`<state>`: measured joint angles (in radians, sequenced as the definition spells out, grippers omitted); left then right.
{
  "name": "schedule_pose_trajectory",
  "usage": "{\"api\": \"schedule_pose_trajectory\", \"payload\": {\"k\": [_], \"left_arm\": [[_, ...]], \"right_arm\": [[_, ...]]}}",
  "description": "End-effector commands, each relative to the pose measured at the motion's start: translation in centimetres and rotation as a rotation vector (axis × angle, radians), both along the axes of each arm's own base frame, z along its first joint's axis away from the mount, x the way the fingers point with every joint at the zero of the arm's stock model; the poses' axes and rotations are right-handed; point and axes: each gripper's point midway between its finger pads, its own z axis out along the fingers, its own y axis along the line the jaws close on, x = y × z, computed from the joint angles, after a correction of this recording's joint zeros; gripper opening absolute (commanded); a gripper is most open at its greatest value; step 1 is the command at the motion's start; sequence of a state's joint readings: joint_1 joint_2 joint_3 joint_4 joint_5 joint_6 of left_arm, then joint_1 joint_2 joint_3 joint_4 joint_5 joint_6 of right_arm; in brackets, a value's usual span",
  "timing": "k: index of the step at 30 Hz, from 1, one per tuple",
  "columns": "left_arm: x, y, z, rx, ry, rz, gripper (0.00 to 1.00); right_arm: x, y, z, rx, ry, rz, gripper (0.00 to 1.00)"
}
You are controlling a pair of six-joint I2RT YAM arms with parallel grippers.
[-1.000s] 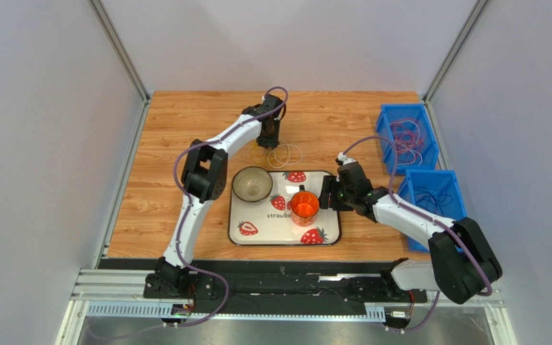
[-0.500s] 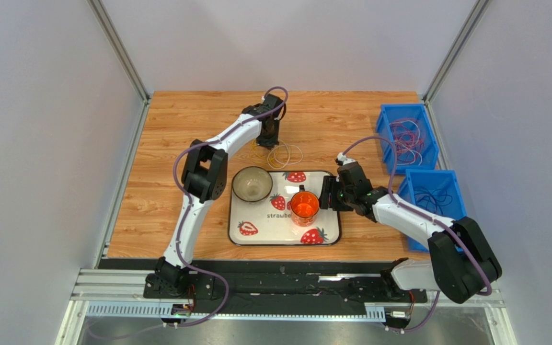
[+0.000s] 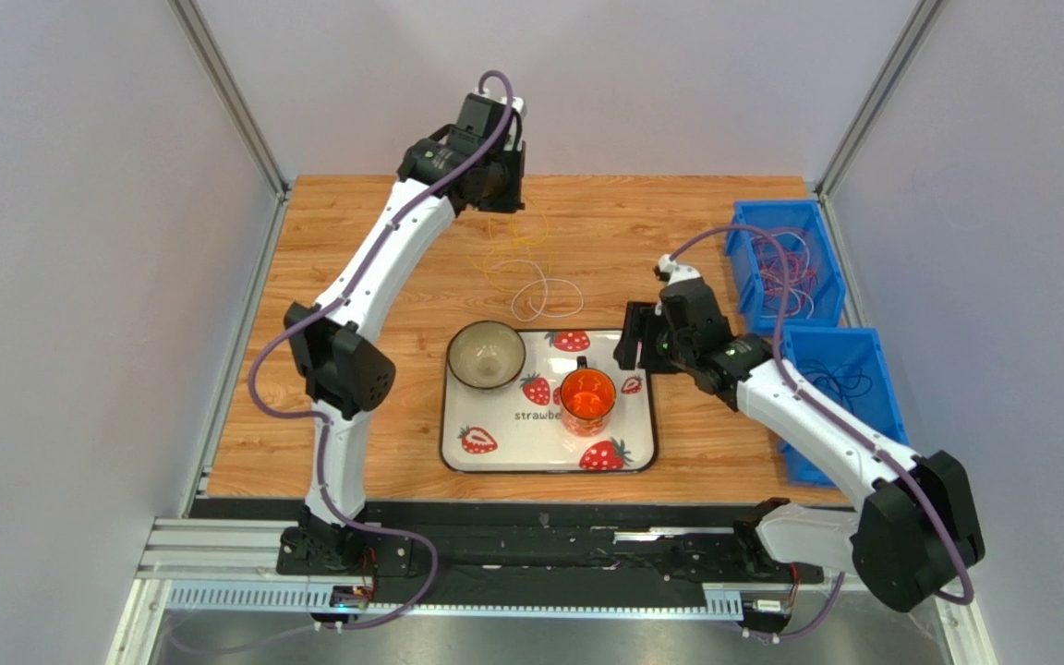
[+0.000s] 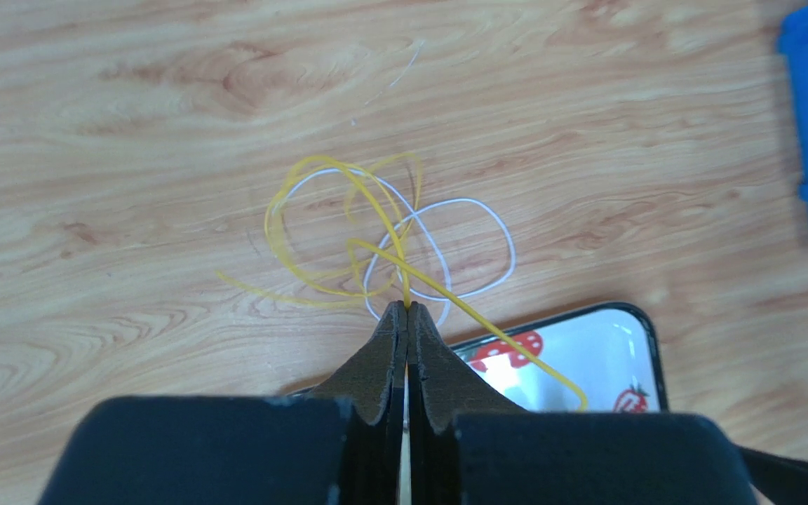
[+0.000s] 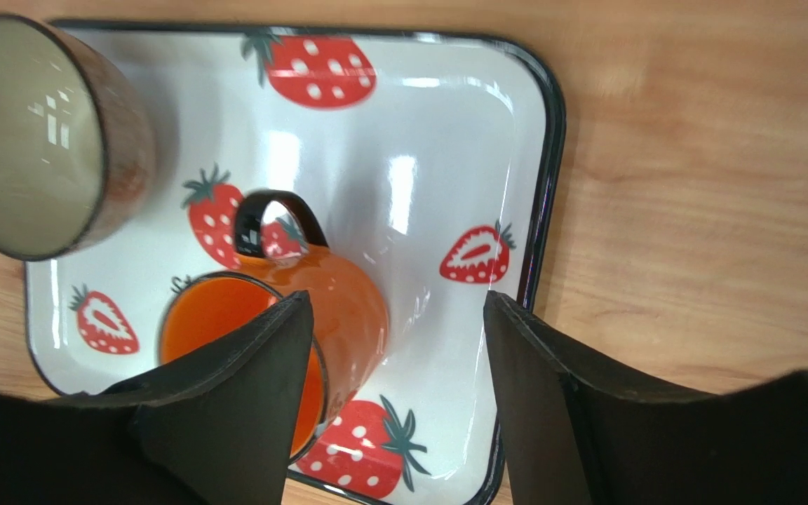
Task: Untangle the cables
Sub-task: Untie the cable.
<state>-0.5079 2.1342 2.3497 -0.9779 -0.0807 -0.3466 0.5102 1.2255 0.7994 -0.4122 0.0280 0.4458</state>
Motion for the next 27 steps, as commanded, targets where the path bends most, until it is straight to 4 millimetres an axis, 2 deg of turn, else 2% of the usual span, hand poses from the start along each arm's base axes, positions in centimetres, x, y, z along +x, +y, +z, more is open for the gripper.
{"api": "schedule_pose_trajectory", "payload": {"k": [1, 2, 5, 6, 7, 9, 10, 11, 14, 16, 18, 19, 21, 22, 23, 24, 25, 26, 27], "left_arm": [[-2.9, 0.7, 5.8, -0.054, -0.091, -0.071, 0.0], [-3.2, 0.9, 6.1, -0.058, -0.09, -0.066, 0.0], [-4.9, 0.7, 9.4, -0.129, -0.12, -0.095, 0.0], [-5.3, 0.4, 9.9, -0.149, -0.132, -0.111, 0.0], [-5.8, 0.2, 12.3, -0.19, -0.198, -0.138, 0.0], [-6.2, 0.2, 13.2, -0.201, -0.229, -0.147, 0.0], [-6.3, 0.4, 13.6, -0.201, -0.242, -0.142, 0.0], [-6.4, 0.5, 13.5, -0.197, -0.237, -0.14, 0.0], [-6.7, 0.3, 12.4, -0.202, -0.198, -0.147, 0.0], [-7.0, -0.1, 11.4, -0.203, -0.172, -0.158, 0.0], [-7.4, -0.4, 10.2, -0.194, -0.149, -0.163, 0.0], [-7.6, -0.6, 10.5, -0.205, -0.158, -0.172, 0.0], [-8.4, -1.3, 9.8, -0.203, -0.148, -0.205, 0.0], [-8.8, -1.5, 10.7, -0.21, -0.184, -0.232, 0.0], [-9.4, -1.9, 10.7, -0.21, -0.191, -0.255, 0.0], [-9.9, -2.0, 9.8, -0.2, -0.18, -0.272, 0.0], [-10.8, -2.3, 10.8, -0.213, -0.214, -0.315, 0.0], [-11.2, -2.2, 11.0, -0.218, -0.22, -0.329, 0.0], [-11.7, -2.2, 10.2, -0.217, -0.205, -0.346, 0.0]], "right_arm": [[1.1, -1.0, 6.1, -0.032, -0.141, -0.014, 0.66], [1.4, -1.1, 7.6, -0.024, -0.172, -0.02, 0.67], [1.1, -1.5, 10.7, -0.013, -0.229, -0.017, 0.7], [1.1, -1.5, 11.5, -0.003, -0.247, -0.016, 0.7], [0.9, -1.4, 12.2, 0.011, -0.262, -0.006, 0.71], [0.7, -1.0, 14.4, 0.056, -0.31, 0.014, 0.74], [0.4, -0.1, 15.4, 0.096, -0.328, 0.054, 0.74], [0.2, 0.1, 16.5, 0.121, -0.354, 0.064, 0.74], [-0.9, 2.6, 19.8, 0.255, -0.407, 0.181, 0.76], [-1.1, 3.7, 22.0, 0.323, -0.443, 0.226, 0.76], [-0.9, 4.5, 23.1, 0.363, -0.444, 0.244, 0.77], [-1.0, 5.0, 24.5, 0.392, -0.467, 0.265, 0.77], [-0.2, 5.6, 25.2, 0.41, -0.464, 0.266, 0.77], [0.1, 5.8, 26.4, 0.423, -0.487, 0.264, 0.77], [0.6, 5.8, 26.8, 0.426, -0.49, 0.251, 0.77], [1.0, 5.8, 27.0, 0.435, -0.484, 0.233, 0.77], [1.8, 6.1, 26.7, 0.434, -0.466, 0.221, 0.77], [2.3, 5.8, 27.3, 0.444, -0.47, 0.208, 0.77], [2.7, 5.8, 27.3, 0.455, -0.456, 0.201, 0.77]]}}
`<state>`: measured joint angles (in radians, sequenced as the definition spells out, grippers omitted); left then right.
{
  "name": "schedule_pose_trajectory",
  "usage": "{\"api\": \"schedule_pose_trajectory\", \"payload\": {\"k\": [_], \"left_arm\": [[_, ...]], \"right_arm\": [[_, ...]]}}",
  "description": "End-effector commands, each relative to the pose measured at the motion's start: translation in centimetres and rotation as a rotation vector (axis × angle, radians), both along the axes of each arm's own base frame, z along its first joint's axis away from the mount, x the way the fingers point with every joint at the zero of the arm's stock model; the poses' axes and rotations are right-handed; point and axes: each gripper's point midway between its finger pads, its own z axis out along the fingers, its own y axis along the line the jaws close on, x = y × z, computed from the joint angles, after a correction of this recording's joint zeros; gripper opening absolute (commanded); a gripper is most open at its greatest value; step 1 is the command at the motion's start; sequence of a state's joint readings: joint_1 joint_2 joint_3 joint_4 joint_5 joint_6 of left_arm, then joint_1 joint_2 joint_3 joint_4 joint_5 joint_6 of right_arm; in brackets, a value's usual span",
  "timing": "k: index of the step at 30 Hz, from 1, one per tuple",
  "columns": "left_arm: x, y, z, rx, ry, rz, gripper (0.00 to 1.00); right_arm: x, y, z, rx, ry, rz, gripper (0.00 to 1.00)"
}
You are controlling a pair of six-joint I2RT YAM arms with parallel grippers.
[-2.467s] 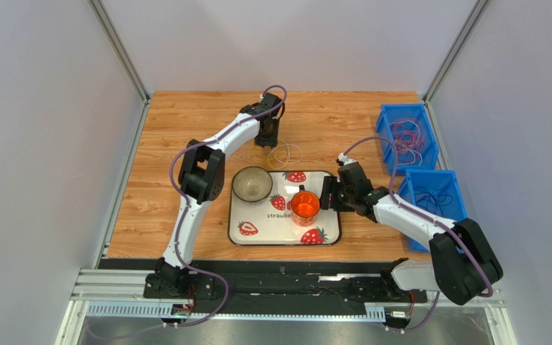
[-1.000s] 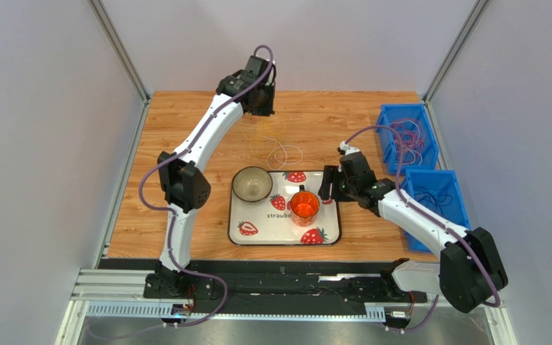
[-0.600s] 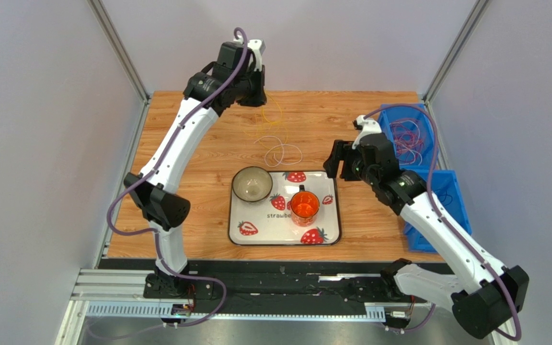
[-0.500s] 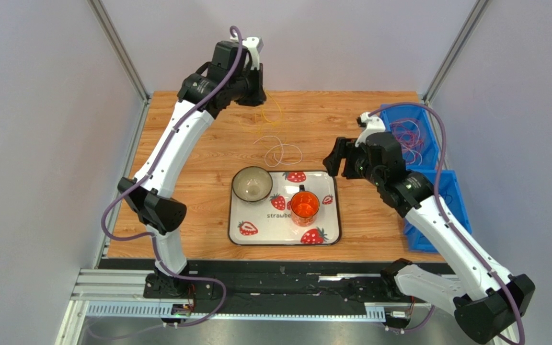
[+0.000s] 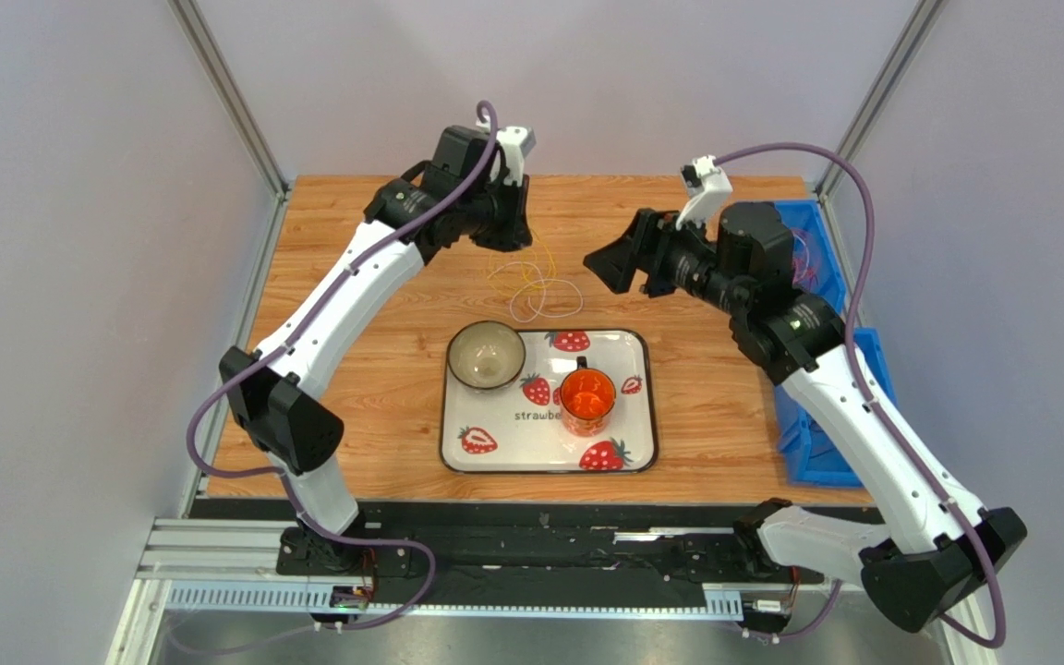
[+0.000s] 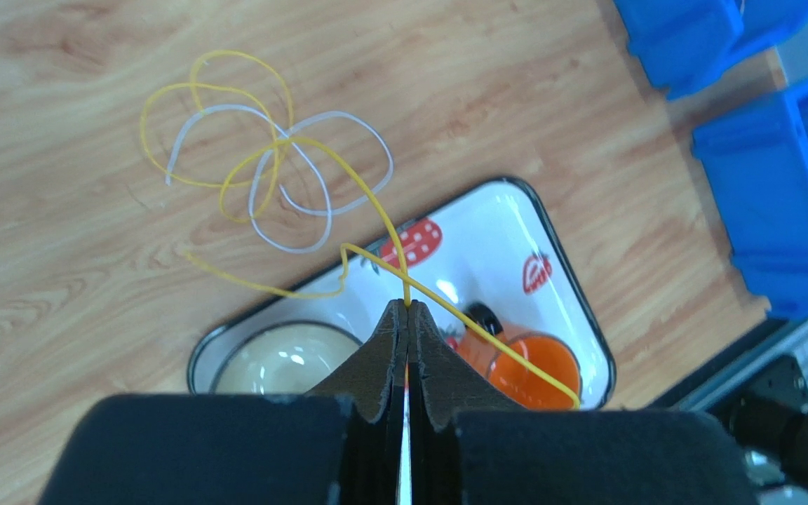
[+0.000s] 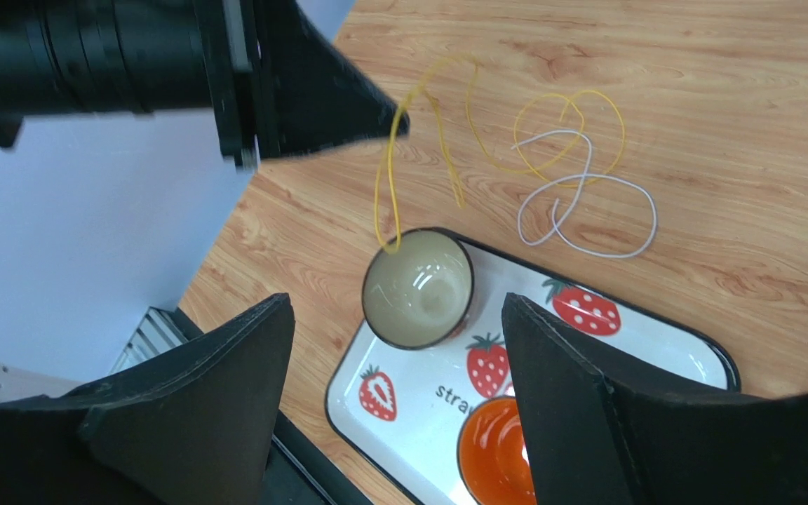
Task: Untangle the cables
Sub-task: Untie the cable.
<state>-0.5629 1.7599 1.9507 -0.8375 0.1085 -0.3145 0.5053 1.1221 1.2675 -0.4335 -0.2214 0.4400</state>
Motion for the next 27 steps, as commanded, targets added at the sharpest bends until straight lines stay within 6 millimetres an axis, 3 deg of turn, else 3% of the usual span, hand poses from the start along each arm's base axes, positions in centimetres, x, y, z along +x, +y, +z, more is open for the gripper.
{"api": "schedule_pose_trajectory", "payload": {"k": [1, 2, 3, 4, 5, 6, 8, 9, 12, 21, 27], "left_arm": [[-3.8, -0.7, 6.5, -0.114, -0.194, -0.165, 0.0], [-4.5, -0.8, 6.9, -0.128, -0.212, -0.204, 0.0], [-5.2, -1.0, 6.0, -0.13, -0.204, -0.241, 0.0], [-6.4, -0.9, 7.6, -0.159, -0.264, -0.289, 0.0], [-6.9, -0.8, 6.6, -0.152, -0.258, -0.309, 0.0], [-7.6, -0.4, 7.9, -0.163, -0.314, -0.329, 0.0], [-8.2, -0.1, 7.0, -0.152, -0.317, -0.343, 0.0], [-8.8, 0.1, 7.7, -0.159, -0.355, -0.362, 0.0], [-9.6, 0.3, 7.4, -0.158, -0.373, -0.395, 0.0], [-9.7, 0.3, 6.9, -0.154, -0.388, -0.407, 0.0], [-8.5, 1.0, 7.5, -0.13, -0.402, -0.327, 0.0]], "right_arm": [[2.0, 0.8, 2.7, 0.101, 0.01, 0.011, 0.76], [3.0, -0.1, 2.9, 0.127, 0.03, -0.014, 0.77], [3.4, -0.3, 2.7, 0.158, 0.067, -0.013, 0.77], [3.1, 0.3, 3.1, 0.249, 0.144, 0.03, 0.77], [4.7, -0.6, 1.7, 0.278, 0.208, 0.007, 0.77], [5.0, -0.4, 1.9, 0.32, 0.236, 0.024, 0.76], [5.4, 0.2, 0.6, 0.36, 0.333, 0.062, 0.76], [5.5, 0.4, 0.5, 0.363, 0.344, 0.075, 0.76], [5.7, 1.6, -0.8, 0.389, 0.431, 0.104, 0.76], [5.5, 4.4, -2.9, 0.434, 0.571, 0.185, 0.76], [5.3, 6.5, -7.2, 0.315, 0.51, 0.23, 0.73]]}}
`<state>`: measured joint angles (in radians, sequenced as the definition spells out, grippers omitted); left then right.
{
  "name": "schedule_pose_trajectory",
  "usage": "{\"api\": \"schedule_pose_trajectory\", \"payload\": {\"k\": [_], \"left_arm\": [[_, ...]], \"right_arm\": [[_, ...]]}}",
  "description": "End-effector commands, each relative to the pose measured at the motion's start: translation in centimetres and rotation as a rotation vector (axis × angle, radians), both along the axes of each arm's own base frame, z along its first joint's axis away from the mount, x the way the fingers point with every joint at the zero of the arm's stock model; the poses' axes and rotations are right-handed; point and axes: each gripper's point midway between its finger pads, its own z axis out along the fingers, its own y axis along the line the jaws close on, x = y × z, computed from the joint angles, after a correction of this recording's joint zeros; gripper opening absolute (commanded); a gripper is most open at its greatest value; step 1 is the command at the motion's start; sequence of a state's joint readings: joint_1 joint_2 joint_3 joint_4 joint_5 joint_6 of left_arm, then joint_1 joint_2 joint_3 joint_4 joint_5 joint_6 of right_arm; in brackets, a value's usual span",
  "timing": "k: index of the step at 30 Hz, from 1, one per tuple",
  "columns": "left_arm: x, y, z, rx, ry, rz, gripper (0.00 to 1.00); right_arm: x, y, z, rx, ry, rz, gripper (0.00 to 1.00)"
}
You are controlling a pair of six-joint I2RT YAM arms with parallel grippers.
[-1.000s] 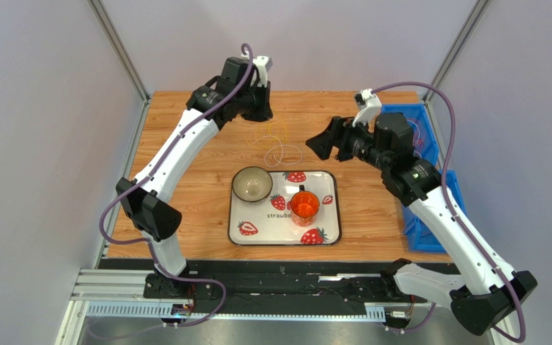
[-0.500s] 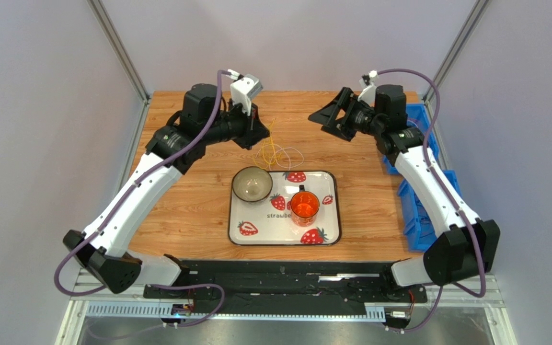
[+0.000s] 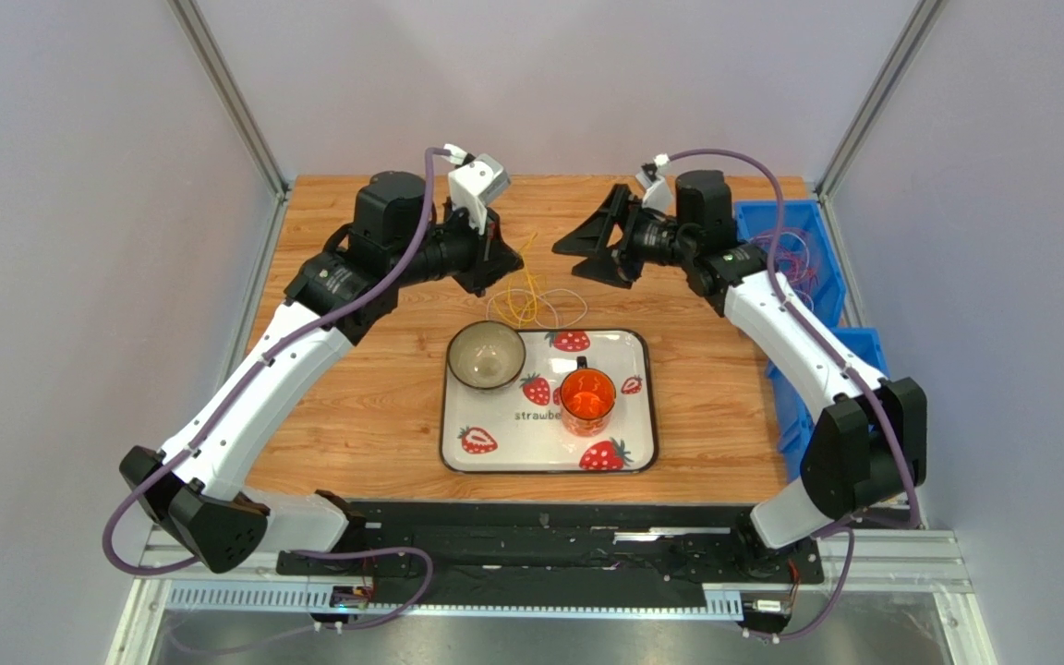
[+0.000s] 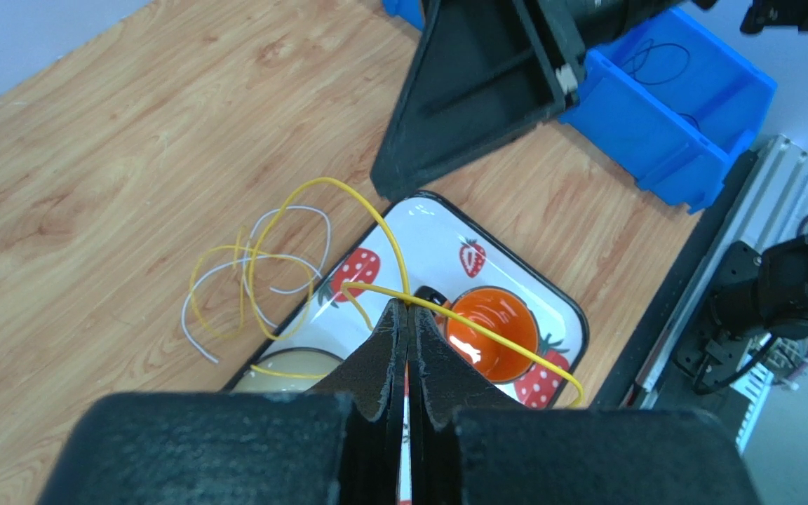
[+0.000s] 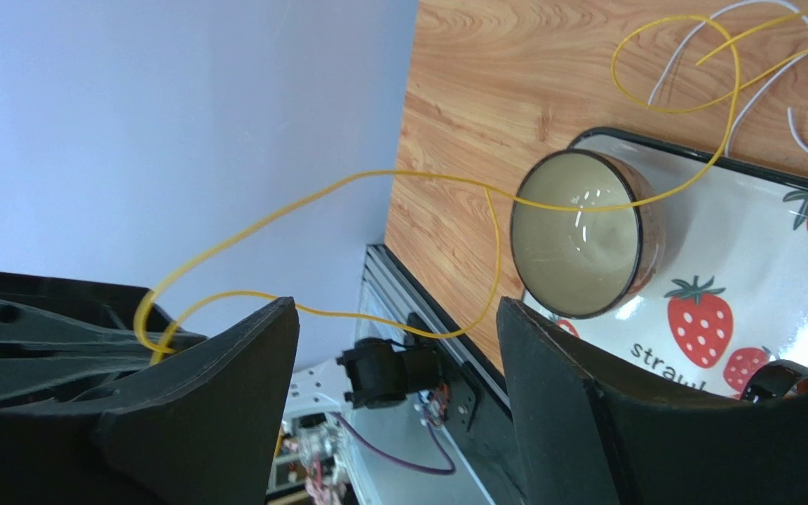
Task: Untangle the cables
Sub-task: Untie the cable.
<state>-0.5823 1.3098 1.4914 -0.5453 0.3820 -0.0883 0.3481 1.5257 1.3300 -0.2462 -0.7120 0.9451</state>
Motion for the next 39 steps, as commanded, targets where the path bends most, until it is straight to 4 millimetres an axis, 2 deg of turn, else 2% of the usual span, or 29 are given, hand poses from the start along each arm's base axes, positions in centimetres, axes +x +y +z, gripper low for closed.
{"api": "schedule_pose_trajectory", "payload": {"k": [1, 5, 8, 13, 16, 24, 29, 31, 36, 39], "left_arm": [[1.3, 0.3, 2.5, -0.022, -0.087, 0.049, 0.0], [1.6, 0.6, 3.6, -0.033, -0.106, 0.078, 0.0], [1.9, 0.9, 4.4, -0.037, -0.116, 0.102, 0.0], [2.6, 1.0, 5.7, -0.045, -0.126, 0.136, 0.0], [3.1, 1.0, 5.6, -0.033, -0.113, 0.151, 0.0], [4.0, 0.6, 6.4, -0.036, -0.13, 0.162, 0.0], [4.5, 0.4, 6.4, -0.029, -0.128, 0.165, 0.0], [4.6, 0.3, 6.6, -0.031, -0.13, 0.164, 0.0], [4.9, 0.4, 6.8, -0.032, -0.13, 0.175, 0.0], [4.8, 0.5, 6.8, -0.031, -0.128, 0.177, 0.0]], "right_arm": [[-0.2, 1.7, -2.8, -0.072, -0.119, 0.077, 0.71], [0.3, 2.0, -7.0, -0.178, -0.143, 0.113, 0.68], [0.5, 2.7, -8.5, -0.221, -0.168, 0.15, 0.68], [0.0, 5.0, -9.0, -0.285, -0.302, 0.239, 0.71], [0.1, 5.8, -9.3, -0.309, -0.385, 0.265, 0.72], [1.8, 5.4, -7.7, -0.39, -0.576, 0.184, 0.73], [1.6, 4.6, -7.1, -0.509, -0.664, 0.118, 0.73], [2.2, 4.1, -7.6, -0.569, -0.679, 0.09, 0.73], [2.8, 4.7, -9.3, -0.637, -0.679, 0.108, 0.73], [3.7, 4.9, -9.7, -0.686, -0.7, 0.087, 0.73]]}}
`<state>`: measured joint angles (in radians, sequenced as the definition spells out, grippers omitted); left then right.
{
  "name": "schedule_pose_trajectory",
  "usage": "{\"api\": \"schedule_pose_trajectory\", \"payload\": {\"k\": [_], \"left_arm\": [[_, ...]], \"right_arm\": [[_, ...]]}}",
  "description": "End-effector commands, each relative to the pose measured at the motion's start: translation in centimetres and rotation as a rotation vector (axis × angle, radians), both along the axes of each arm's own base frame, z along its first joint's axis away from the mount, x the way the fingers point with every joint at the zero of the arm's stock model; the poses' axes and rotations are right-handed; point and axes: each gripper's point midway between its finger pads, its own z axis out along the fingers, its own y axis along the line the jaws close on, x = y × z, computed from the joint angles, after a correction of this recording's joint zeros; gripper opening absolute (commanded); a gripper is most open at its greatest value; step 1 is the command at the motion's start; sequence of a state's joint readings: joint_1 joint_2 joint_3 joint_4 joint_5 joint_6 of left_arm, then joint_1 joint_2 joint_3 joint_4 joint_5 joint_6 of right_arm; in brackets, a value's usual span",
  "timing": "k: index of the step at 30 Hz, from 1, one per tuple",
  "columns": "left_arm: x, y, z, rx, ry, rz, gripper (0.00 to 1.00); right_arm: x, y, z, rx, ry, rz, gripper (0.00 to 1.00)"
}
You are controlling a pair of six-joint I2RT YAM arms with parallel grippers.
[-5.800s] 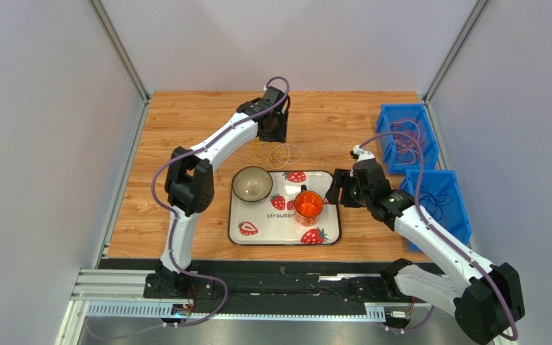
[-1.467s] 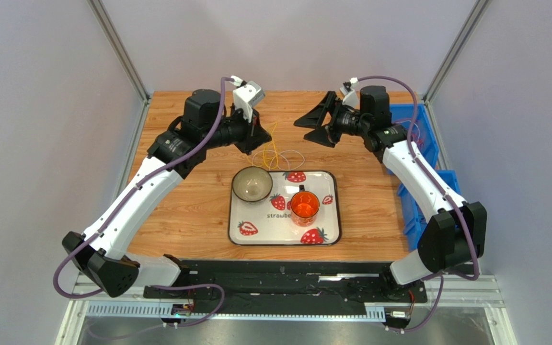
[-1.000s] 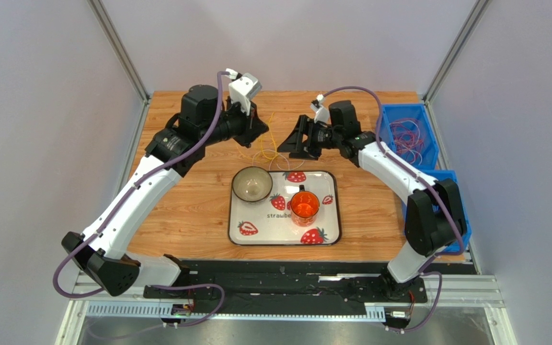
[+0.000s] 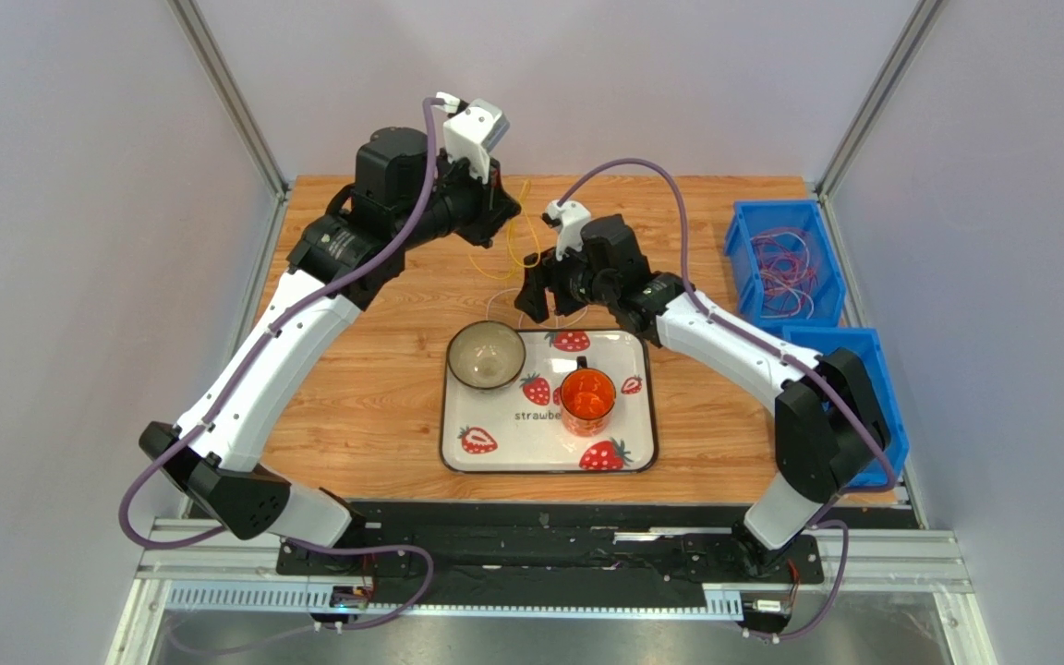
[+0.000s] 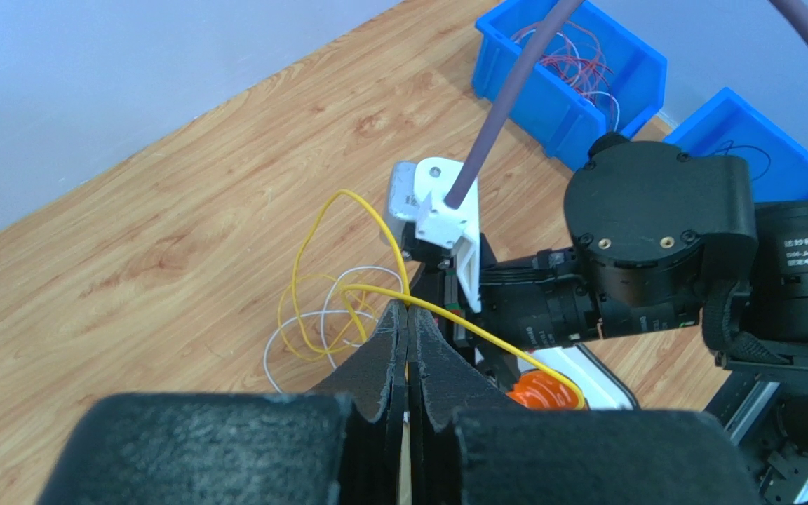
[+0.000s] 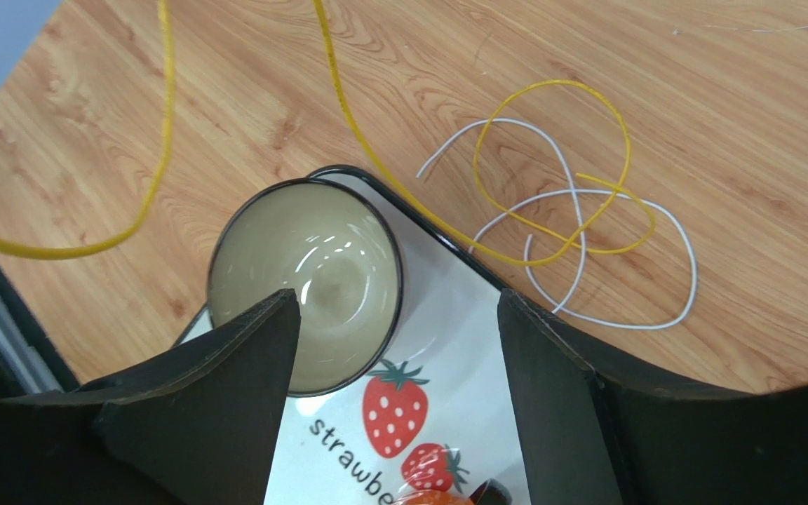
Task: Untangle the cables
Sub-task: Untie the cable.
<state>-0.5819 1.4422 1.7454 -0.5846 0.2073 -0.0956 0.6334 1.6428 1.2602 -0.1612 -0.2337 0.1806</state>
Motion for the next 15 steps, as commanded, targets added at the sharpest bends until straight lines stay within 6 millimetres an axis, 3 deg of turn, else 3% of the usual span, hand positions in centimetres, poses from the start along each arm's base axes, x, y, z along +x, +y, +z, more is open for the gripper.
{"api": "schedule_pose_trajectory", "payload": {"k": [1, 15], "left_arm": [[0.0, 0.1, 1.9, -0.026, -0.036, 0.004, 0.0], [-0.1, 0.1, 1.8, -0.025, -0.035, 0.0, 0.0]], "right_arm": [[2.8, 0.3, 1.4, -0.064, -0.131, -0.059, 0.73], [6.0, 1.5, 0.8, -0.146, -0.216, -0.135, 0.7]]}}
